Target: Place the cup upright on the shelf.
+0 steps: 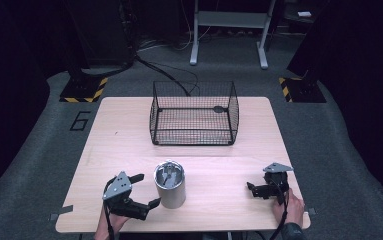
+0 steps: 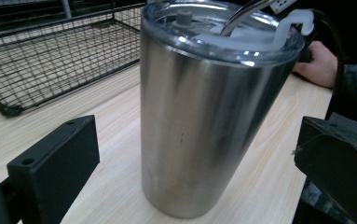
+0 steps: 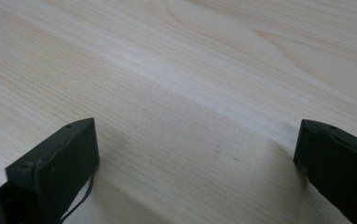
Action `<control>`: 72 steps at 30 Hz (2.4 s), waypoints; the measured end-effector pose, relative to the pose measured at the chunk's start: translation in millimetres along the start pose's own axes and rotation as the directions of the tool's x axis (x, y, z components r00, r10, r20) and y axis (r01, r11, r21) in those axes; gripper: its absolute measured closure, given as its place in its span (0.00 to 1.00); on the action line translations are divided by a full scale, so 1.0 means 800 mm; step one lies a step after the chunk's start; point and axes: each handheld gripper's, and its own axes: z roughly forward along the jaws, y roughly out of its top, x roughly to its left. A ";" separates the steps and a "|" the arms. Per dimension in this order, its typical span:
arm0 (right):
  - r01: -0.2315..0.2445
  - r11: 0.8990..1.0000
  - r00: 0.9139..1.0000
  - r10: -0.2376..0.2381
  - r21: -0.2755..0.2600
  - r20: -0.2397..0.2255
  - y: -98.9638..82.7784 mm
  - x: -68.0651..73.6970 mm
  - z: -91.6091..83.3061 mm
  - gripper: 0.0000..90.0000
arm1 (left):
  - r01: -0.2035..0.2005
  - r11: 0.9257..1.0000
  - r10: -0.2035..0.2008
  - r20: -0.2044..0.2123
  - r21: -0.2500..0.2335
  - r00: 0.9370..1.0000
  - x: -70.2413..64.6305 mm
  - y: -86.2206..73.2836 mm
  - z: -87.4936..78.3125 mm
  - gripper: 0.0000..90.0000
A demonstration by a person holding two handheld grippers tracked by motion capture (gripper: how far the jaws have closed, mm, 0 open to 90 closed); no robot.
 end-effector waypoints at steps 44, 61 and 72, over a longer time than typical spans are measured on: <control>0.003 1.000 1.000 -0.003 0.007 -0.001 0.000 0.000 0.000 0.00 | -0.025 0.997 0.028 0.045 -0.069 0.999 -0.006 0.015 0.060 0.00; 0.003 1.000 1.000 -0.003 0.008 -0.001 0.000 0.000 0.000 0.00 | -0.003 0.994 0.006 0.032 -0.108 0.999 -0.008 0.007 0.079 0.00; 0.003 1.000 1.000 -0.003 0.007 -0.001 0.000 0.000 0.000 0.00 | -0.035 0.994 0.034 -0.019 -0.103 0.999 -0.012 0.006 0.089 0.02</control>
